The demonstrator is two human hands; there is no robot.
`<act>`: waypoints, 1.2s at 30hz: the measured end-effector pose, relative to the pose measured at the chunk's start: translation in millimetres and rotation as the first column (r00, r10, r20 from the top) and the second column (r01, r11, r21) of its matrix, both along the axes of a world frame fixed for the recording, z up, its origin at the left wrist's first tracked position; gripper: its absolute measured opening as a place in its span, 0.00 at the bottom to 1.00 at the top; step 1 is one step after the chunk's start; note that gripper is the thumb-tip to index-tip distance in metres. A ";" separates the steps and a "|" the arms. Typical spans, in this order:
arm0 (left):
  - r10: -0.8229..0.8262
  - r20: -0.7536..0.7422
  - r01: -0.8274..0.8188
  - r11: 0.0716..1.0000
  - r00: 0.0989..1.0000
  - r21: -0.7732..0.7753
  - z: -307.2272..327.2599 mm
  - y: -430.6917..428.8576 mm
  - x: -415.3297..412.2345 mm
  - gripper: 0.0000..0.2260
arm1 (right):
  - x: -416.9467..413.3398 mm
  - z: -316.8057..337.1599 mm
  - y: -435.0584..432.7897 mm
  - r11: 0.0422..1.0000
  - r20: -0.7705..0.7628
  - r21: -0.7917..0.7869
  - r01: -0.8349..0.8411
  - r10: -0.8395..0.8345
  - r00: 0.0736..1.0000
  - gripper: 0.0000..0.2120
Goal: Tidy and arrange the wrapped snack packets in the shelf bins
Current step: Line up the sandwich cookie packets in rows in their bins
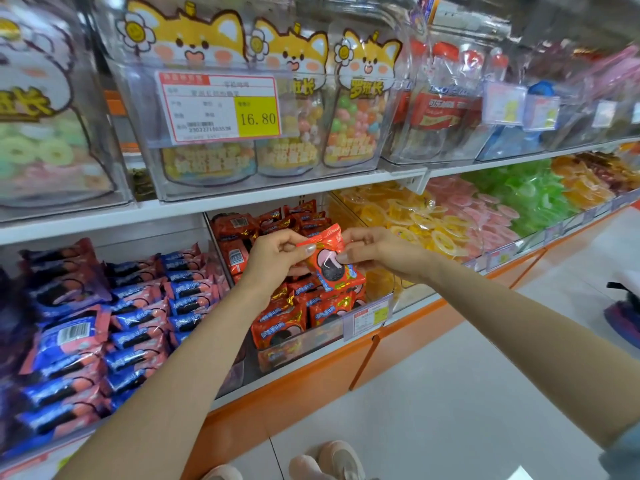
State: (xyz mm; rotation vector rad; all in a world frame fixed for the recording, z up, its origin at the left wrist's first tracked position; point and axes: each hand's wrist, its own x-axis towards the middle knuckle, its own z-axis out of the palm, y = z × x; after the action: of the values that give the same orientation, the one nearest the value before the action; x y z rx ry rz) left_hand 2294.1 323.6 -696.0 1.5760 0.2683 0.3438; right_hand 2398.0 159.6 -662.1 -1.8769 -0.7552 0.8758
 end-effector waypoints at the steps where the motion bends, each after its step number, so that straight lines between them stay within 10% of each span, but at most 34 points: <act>1: -0.001 -0.005 0.001 1.000 1.000 0.012 -0.4 -0.5 0.8 0.03 | 0.1 -0.5 0.0 1.000 -0.018 0.027 0.013 -0.013 1.000 0.13; 7: -0.136 -0.170 0.154 0.983 0.976 0.099 -4.1 -3.1 0.6 0.14 | -2.6 2.0 2.0 0.972 -0.131 0.182 0.146 -0.123 0.984 0.16; 14: -0.048 -0.154 0.116 0.876 0.987 0.468 -6.1 0.4 -1.5 0.11 | -1.3 18.7 2.5 0.999 0.250 -0.031 0.006 0.002 0.968 0.17; 23: 0.076 0.008 -0.071 0.888 0.997 0.454 -3.3 8.8 -5.9 0.04 | 23.8 42.8 -8.9 0.946 0.653 -0.310 0.092 0.142 0.744 0.11; 31: 0.153 0.043 -0.152 0.828 0.987 0.539 -4.2 18.3 -8.3 0.06 | 22.2 4.8 -2.4 0.686 0.602 -0.727 0.011 0.630 0.490 0.18; 36: 0.249 0.077 -0.224 0.643 0.965 0.732 -5.2 31.7 -12.2 0.07 | 21.9 -16.7 -0.7 0.751 0.572 -0.657 -0.067 0.554 0.605 0.16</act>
State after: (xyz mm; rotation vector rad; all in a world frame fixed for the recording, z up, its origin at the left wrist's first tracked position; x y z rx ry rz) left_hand 2281.9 355.3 -701.2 2.3677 0.3930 0.6993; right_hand 2419.8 158.9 -678.8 -2.7796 -1.5243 0.5365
